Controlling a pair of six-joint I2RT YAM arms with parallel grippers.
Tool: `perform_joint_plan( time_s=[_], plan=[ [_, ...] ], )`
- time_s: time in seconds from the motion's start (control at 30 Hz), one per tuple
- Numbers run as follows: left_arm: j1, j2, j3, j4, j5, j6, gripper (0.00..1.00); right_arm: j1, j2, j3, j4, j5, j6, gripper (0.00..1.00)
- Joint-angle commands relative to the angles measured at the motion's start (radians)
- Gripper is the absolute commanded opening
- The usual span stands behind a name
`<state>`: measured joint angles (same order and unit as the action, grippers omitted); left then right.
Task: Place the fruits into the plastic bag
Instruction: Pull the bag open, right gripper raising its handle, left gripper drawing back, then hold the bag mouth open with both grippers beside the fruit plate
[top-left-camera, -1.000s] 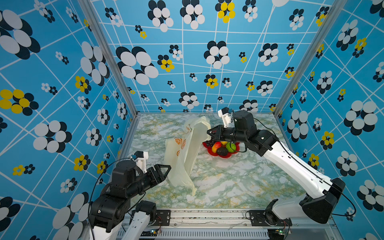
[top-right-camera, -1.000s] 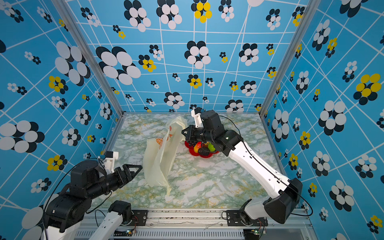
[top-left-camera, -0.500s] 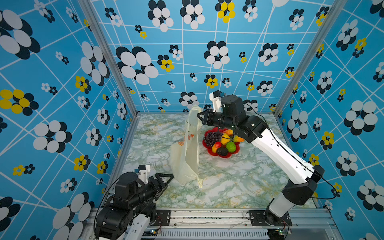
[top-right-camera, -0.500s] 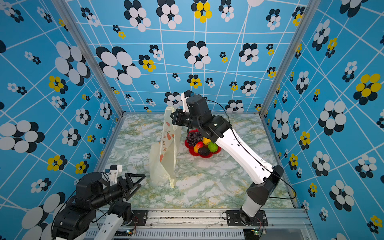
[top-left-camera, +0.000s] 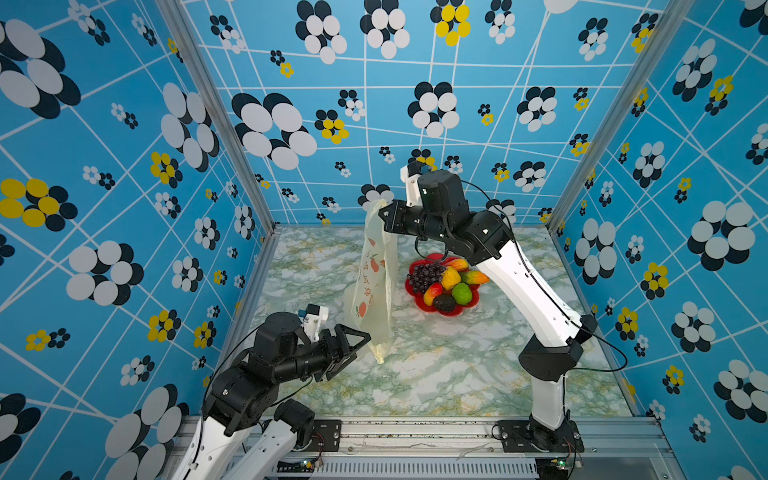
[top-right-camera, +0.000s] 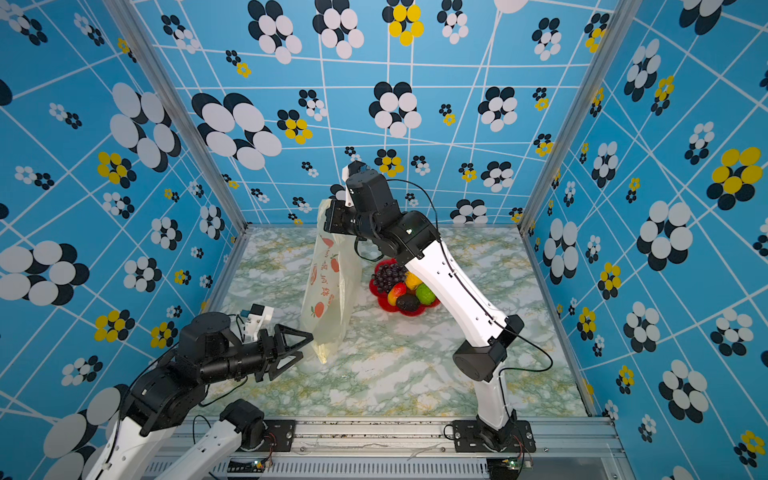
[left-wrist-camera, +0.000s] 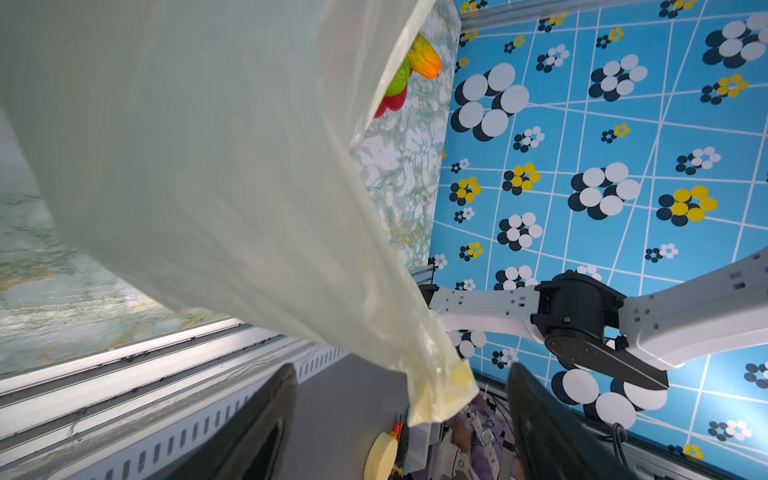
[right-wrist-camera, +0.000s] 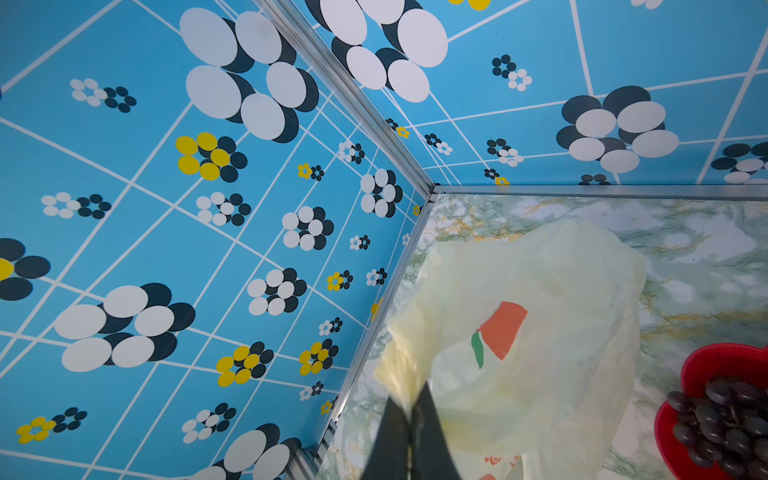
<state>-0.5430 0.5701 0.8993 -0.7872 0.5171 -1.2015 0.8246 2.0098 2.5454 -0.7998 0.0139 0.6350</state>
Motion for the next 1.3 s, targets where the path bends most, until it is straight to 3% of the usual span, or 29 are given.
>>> perform_joint_plan(
  time_s=[0.0, 0.1, 0.53, 0.83, 1.0, 1.27],
  plan=[
    [-0.077, 0.032, 0.008, 0.12, -0.092, -0.049, 0.81, 0.011, 0.025, 0.058, -0.064, 0.023, -0.022, 0.0],
    [-0.112, 0.067, 0.023, 0.117, -0.147, -0.027, 0.81, 0.017, 0.026, 0.057, -0.061, 0.012, -0.019, 0.0],
    [-0.088, 0.15, 0.219, -0.198, -0.468, 0.251, 0.76, 0.039, -0.052, -0.071, -0.005, -0.033, -0.023, 0.0],
    [-0.071, 0.191, 0.174, -0.16, -0.509, 0.295, 0.74, 0.055, -0.085, -0.104, 0.02, -0.047, -0.014, 0.0],
    [-0.042, 0.193, 0.138, -0.087, -0.523, 0.308, 0.68, 0.061, -0.114, -0.165, 0.057, -0.07, 0.007, 0.0],
    [-0.033, 0.212, 0.023, 0.077, -0.422, 0.228, 0.55, 0.062, -0.144, -0.242, 0.087, -0.055, 0.008, 0.0]
  ],
)
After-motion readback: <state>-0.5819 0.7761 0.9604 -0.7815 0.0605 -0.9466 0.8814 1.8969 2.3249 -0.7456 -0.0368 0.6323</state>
